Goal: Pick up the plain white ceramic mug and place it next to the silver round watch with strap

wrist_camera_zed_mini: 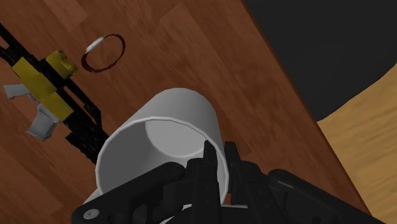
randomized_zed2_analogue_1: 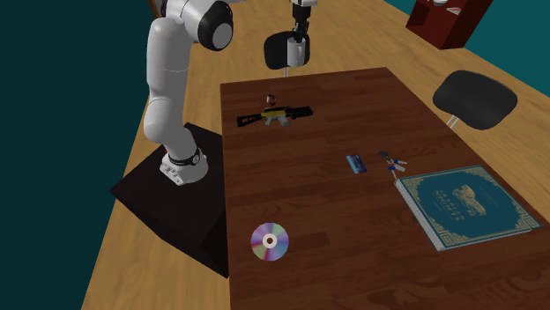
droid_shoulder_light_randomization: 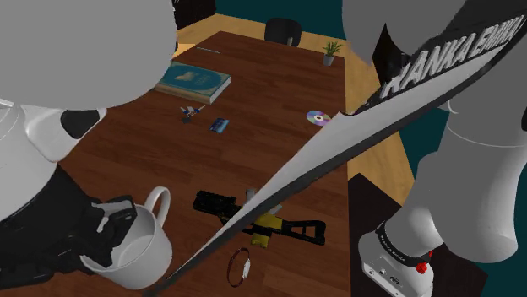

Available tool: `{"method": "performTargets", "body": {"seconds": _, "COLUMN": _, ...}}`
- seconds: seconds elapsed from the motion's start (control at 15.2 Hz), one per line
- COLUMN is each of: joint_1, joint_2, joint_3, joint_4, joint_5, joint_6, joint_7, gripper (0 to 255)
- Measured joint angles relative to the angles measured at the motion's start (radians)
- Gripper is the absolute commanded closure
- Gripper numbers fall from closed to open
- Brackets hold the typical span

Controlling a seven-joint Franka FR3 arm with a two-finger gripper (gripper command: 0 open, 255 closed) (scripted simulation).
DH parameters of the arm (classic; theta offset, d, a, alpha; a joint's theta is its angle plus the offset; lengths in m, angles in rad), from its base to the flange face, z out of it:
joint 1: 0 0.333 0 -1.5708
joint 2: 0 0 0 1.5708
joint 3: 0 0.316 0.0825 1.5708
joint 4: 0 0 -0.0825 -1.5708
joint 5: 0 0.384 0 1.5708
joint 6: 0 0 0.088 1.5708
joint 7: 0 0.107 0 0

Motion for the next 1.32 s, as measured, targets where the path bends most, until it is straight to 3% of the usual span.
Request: {"method": "performTargets", "body": {"seconds": 1.32, "joint_1": -0.034, "joint_2": 0.014, "joint_3": -0.015, "joint_4": -0.253, "joint_5": -0.022, "joint_6": 0.258, "joint_7": 0.035, "gripper": 255}}
